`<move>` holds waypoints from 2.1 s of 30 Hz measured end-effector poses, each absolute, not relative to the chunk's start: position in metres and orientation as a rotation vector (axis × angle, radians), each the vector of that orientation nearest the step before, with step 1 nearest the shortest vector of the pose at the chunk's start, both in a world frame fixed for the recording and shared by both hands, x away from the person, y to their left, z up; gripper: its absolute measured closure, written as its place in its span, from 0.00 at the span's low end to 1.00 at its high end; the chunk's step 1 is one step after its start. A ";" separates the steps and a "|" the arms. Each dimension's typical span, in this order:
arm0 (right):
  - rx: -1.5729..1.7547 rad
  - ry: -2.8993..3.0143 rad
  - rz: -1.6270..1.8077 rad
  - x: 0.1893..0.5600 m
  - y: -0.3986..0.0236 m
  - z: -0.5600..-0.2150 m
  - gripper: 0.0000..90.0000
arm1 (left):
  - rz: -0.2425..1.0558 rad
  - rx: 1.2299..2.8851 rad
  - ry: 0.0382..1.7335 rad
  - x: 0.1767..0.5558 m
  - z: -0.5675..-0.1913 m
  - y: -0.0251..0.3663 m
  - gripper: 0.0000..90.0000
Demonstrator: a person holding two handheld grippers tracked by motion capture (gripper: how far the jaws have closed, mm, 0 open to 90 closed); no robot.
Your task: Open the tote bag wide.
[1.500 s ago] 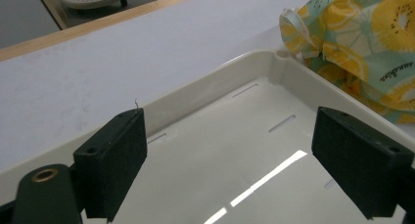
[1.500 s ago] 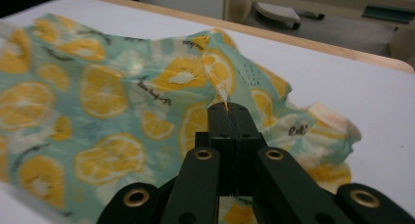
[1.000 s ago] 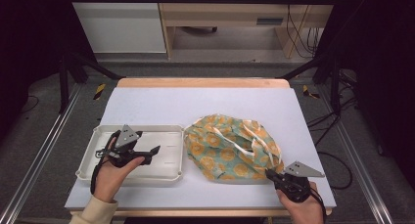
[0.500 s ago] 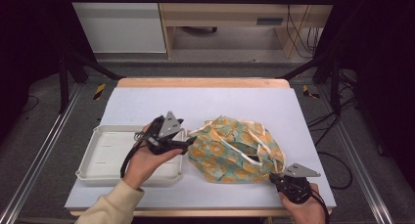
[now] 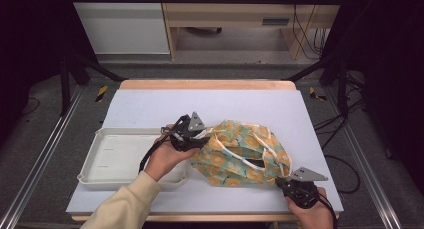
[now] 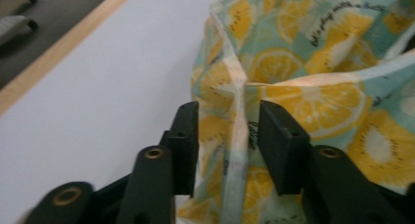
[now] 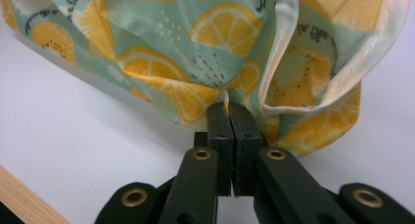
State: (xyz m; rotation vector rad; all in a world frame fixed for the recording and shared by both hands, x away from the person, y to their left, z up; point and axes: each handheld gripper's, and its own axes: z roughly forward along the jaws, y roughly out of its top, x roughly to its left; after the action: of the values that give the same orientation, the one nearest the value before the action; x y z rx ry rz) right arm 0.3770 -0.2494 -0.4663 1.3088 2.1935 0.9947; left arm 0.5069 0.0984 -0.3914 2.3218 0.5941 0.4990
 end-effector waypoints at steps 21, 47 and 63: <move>1.187 2.074 1.078 0.397 -0.234 -0.387 0.38 | 0.460 2.247 0.495 0.456 -0.414 0.124 1.00; 0.997 2.146 1.163 0.430 -0.194 -0.363 0.96 | 0.527 2.237 0.525 0.462 -0.407 0.133 1.00; 0.861 2.323 1.224 0.360 -0.180 -0.430 0.99 | 0.652 2.121 0.585 0.466 -0.400 0.146 0.99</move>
State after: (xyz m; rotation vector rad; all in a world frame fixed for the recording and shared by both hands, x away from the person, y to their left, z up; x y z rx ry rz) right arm 0.3596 -0.1797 -0.4298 0.8614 2.3231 1.2242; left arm 0.4665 0.1457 -0.4003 2.1207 0.5847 0.6523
